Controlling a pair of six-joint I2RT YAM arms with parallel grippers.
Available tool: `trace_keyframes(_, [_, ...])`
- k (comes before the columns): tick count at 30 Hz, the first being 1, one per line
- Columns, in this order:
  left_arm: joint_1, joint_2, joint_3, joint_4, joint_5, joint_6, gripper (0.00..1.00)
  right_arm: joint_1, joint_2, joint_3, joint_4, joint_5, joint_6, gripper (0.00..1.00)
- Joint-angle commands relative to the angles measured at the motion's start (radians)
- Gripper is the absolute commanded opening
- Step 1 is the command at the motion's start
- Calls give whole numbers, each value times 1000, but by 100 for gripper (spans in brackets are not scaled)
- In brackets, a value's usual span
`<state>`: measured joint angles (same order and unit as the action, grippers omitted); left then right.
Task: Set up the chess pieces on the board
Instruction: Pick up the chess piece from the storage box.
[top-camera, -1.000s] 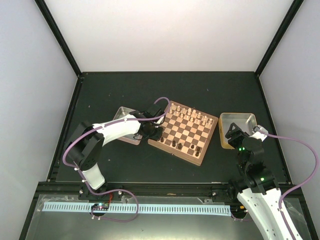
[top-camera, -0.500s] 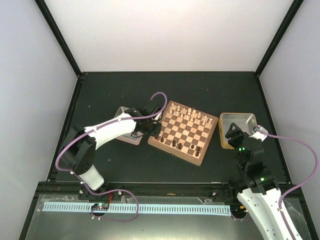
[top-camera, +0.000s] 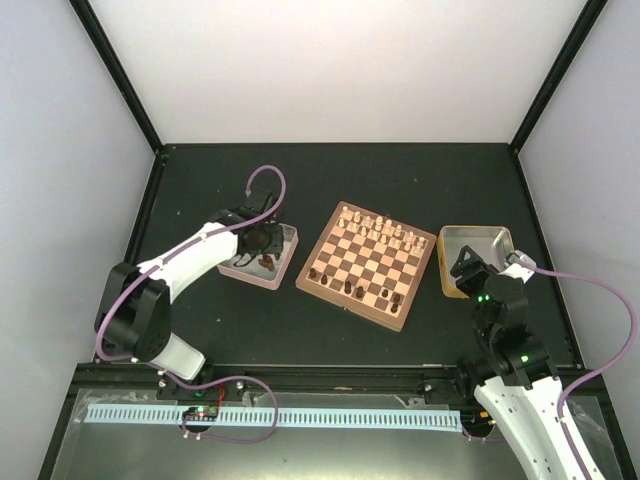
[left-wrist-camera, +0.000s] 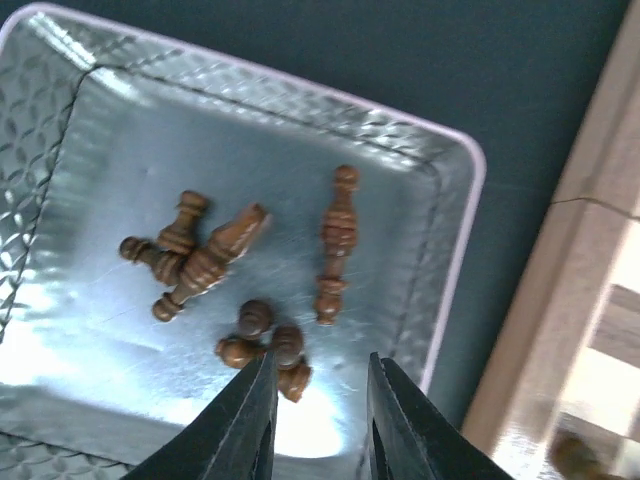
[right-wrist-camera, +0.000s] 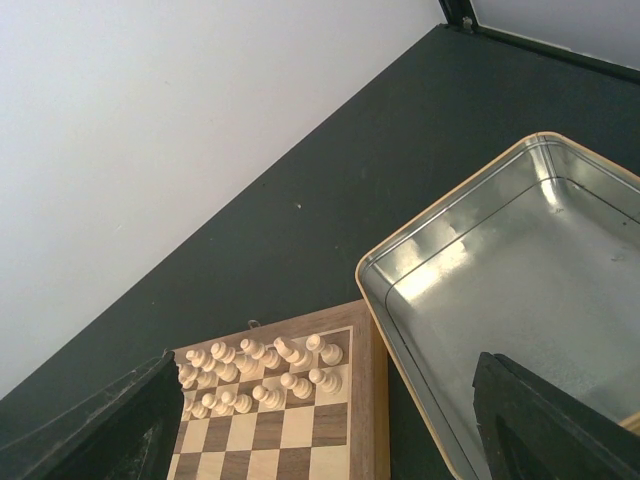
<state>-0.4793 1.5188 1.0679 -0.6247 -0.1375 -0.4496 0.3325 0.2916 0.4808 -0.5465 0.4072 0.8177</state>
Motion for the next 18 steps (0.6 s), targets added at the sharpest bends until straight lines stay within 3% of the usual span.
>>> trace_keyframes(1, [34, 33, -22, 33, -21, -14, 26, 5, -8, -4, 15, 2, 6, 80])
trace_keyframes(11, [60, 133, -31, 56, 13, -1, 27, 5, -2, -2, 18, 4, 4, 80])
trace_keyframes(18, [65, 172, -32, 56, 28, 3, 19, 6, 5, -2, 22, 5, 4, 80])
